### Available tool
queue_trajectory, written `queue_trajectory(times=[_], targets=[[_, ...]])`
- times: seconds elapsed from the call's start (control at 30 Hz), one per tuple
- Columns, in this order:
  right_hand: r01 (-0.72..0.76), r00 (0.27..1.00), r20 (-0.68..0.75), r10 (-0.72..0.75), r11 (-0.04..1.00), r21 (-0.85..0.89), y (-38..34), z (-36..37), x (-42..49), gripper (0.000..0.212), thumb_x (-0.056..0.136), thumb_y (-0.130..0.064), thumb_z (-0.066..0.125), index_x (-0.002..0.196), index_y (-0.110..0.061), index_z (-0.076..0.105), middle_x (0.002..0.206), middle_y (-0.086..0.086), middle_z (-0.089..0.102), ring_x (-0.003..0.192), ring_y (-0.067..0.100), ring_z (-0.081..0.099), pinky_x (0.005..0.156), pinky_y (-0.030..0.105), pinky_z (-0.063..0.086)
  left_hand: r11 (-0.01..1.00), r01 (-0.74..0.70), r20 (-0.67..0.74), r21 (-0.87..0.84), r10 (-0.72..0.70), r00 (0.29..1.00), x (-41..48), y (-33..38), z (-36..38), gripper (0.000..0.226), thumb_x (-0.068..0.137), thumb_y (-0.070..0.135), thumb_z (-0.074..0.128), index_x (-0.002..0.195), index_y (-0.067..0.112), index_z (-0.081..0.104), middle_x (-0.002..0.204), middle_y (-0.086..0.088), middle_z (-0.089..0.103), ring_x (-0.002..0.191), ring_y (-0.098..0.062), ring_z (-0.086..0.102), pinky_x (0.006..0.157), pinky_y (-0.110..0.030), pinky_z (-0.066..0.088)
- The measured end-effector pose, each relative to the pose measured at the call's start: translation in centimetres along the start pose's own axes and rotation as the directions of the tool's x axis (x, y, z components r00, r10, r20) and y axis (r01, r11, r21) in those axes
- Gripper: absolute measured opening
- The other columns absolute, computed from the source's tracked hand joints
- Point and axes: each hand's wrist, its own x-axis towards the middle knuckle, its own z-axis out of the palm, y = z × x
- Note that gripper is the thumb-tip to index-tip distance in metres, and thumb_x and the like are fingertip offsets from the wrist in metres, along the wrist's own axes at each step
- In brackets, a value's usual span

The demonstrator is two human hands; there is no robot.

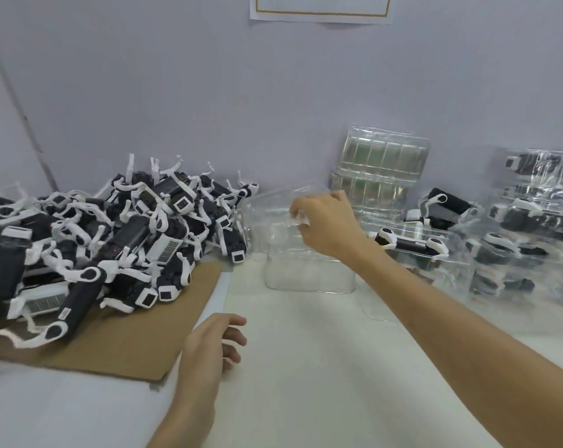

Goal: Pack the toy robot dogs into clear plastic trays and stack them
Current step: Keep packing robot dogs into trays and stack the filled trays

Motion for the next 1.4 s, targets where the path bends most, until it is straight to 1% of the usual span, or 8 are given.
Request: queue_trajectory(times=[0.17, 0.27, 0.33, 0.57, 0.77, 0.93, 1.2, 1.4], targets=[[0.120, 0.962, -0.261, -0.075, 0.980, 0.161, -4.3, -1.5, -4.4, 0.020, 0.084, -0.015, 0.071, 0.103, -0.022, 0.070, 0.103, -0.006, 0.070, 0.101, 0.019, 0.062, 0.096, 0.032, 0.025, 0.991, 0.049, 0.130, -0.126, -0.032, 0.991, -0.4, 0.6, -0.8, 0.017, 0.096, 0.021, 0.057, 0.105, 0.018, 0.071, 0.094, -0.003, 0.076, 0.070, -0.016, 0.069, 0.065, -0.030, 0.048], [0.159, 0.930, -0.365, -0.048, 0.947, 0.279, -6.6, -1.2, -8.8, 0.021, 0.083, -0.015, 0.074, 0.102, -0.023, 0.070, 0.101, -0.011, 0.069, 0.099, 0.013, 0.062, 0.096, 0.033, 0.035, 0.978, 0.041, 0.261, -0.205, 0.014, 0.965, -0.6, 1.1, -1.0, 0.039, 0.082, 0.030, 0.068, 0.120, 0.024, 0.066, 0.115, 0.003, 0.073, 0.100, -0.016, 0.071, 0.081, -0.034, 0.051], [0.159, 0.924, -0.383, 0.001, 0.909, 0.385, -7.8, -0.5, -11.5, 0.023, 0.083, -0.018, 0.075, 0.104, -0.025, 0.068, 0.100, -0.016, 0.066, 0.097, 0.006, 0.060, 0.093, 0.027, 0.036, 0.980, -0.036, 0.298, -0.196, 0.094, 0.950, -0.9, 1.6, -0.7, 0.039, 0.077, 0.032, 0.071, 0.116, 0.027, 0.071, 0.118, 0.004, 0.072, 0.106, -0.015, 0.069, 0.084, -0.034, 0.050], [0.081, 0.915, -0.340, 0.217, 0.727, 0.682, -9.4, 1.6, -15.8, 0.025, 0.090, -0.027, 0.067, 0.114, -0.030, 0.061, 0.093, -0.021, 0.061, 0.090, -0.004, 0.060, 0.087, 0.021, 0.044, 0.973, -0.173, 0.329, -0.156, 0.216, 0.919, -1.5, 1.5, -0.3, 0.025, 0.074, 0.035, 0.070, 0.095, 0.024, 0.079, 0.094, -0.002, 0.076, 0.082, -0.012, 0.065, 0.073, -0.024, 0.055], [-0.036, 0.951, -0.138, 0.277, 0.542, 0.840, -9.1, 2.4, -16.8, 0.024, 0.091, -0.025, 0.066, 0.112, -0.033, 0.056, 0.090, -0.020, 0.070, 0.087, 0.000, 0.068, 0.078, 0.008, 0.045, 0.973, -0.137, 0.364, -0.187, 0.198, 0.910, -1.4, 0.9, 0.2, 0.026, 0.082, 0.024, 0.066, 0.099, 0.008, 0.074, 0.103, -0.020, 0.074, 0.101, -0.029, 0.072, 0.078, -0.028, 0.059], [-0.034, 0.961, -0.117, 0.250, 0.528, 0.848, -9.0, 2.4, -16.9, 0.024, 0.090, -0.026, 0.066, 0.112, -0.032, 0.057, 0.092, -0.020, 0.071, 0.087, 0.000, 0.069, 0.077, 0.010, 0.047, 0.971, -0.100, 0.325, -0.219, 0.169, 0.930, -1.4, 0.9, 0.2, 0.023, 0.080, 0.016, 0.067, 0.096, -0.001, 0.067, 0.099, -0.029, 0.072, 0.098, -0.039, 0.071, 0.086, -0.041, 0.060], [-0.058, 0.976, -0.060, 0.208, 0.519, 0.853, -9.1, 2.3, -16.8, 0.025, 0.091, -0.030, 0.062, 0.111, -0.042, 0.053, 0.093, -0.021, 0.072, 0.086, 0.003, 0.068, 0.078, 0.018, 0.049, 0.971, -0.144, 0.247, -0.189, 0.188, 0.951, -1.8, 1.2, 0.2, 0.027, 0.075, 0.021, 0.071, 0.090, -0.001, 0.065, 0.086, -0.023, 0.075, 0.081, -0.030, 0.075, 0.060, -0.027, 0.058], [-0.064, 0.970, -0.065, 0.235, 0.501, 0.863, -8.6, 2.3, -16.6, 0.022, 0.093, -0.030, 0.064, 0.114, -0.035, 0.059, 0.089, -0.018, 0.070, 0.087, 0.007, 0.068, 0.079, 0.027, 0.053, 0.978, -0.148, 0.119, -0.149, 0.166, 0.979, -1.8, 1.5, 0.2, 0.044, 0.053, 0.036, 0.084, 0.062, 0.007, 0.052, 0.066, -0.020, 0.069, 0.056, -0.025, 0.069, 0.049, -0.026, 0.055]])
